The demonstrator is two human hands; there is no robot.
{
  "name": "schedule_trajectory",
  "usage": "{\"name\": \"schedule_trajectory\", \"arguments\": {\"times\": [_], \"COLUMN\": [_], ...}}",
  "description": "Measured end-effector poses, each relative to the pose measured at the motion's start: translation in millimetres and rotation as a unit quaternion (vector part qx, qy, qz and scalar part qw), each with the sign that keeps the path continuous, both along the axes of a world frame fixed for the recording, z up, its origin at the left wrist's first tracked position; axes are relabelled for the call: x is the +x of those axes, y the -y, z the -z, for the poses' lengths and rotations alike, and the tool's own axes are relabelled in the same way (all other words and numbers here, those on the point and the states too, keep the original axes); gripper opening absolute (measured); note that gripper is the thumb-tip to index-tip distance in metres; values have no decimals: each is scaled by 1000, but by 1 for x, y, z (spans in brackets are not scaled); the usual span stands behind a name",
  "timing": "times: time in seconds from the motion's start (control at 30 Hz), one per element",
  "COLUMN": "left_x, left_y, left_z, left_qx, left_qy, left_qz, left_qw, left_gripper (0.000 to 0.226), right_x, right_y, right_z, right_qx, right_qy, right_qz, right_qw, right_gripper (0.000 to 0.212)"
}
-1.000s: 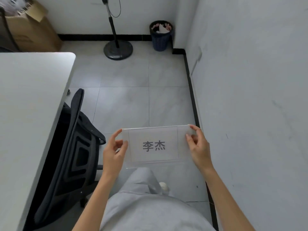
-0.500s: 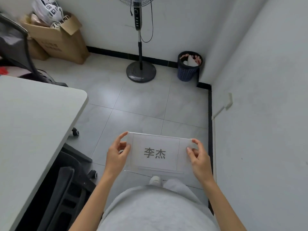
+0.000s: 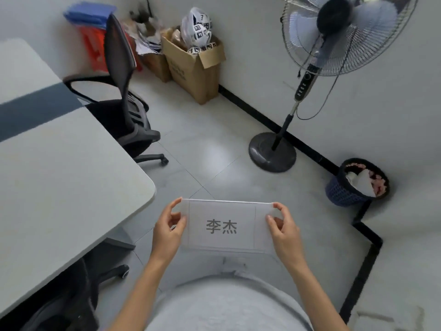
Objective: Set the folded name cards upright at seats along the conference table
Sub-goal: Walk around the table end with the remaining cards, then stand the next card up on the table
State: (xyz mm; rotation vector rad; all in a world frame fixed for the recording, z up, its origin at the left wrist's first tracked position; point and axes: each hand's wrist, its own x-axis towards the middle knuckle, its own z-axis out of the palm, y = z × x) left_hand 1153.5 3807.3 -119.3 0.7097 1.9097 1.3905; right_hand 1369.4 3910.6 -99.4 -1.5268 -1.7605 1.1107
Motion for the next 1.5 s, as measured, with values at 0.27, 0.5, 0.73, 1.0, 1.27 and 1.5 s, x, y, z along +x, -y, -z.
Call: {"name": "schedule_trajectory", "arguments": {"times": [0.27,0.5,0.73,1.0,1.27,1.5], "left_x": [-67,-155,-219,-253,-275,-271], "left_y": [-50,-56,-41,-36,-75,-100], "left_z": [-21,-10,-6,12,22,18], "left_qx": [19,14,-19,-51,-95,-136], "left_qy": [-19,-42,-42,-17,-13,14], "left_qz": [-271,-429,-539,-697,-837,-842], "left_qw": [962,902,841,715,539,521], "left_gripper": [38,36,47,38,21,21], "right_x": [-145,-305,-452,-605,-692,-722], "right_y": [-144,-184,-184,-144,-117,-117], "right_z": [-19,-4,-4,10,28,28], "right_qx": [9,33,49,33,24,48], "right_qy": [-7,-1,25,63,65,67], "right_qz": [-277,-451,-629,-787,-894,-942], "right_qw": [961,892,776,612,443,325], "right_gripper": [19,26,49,44,38,34]}}
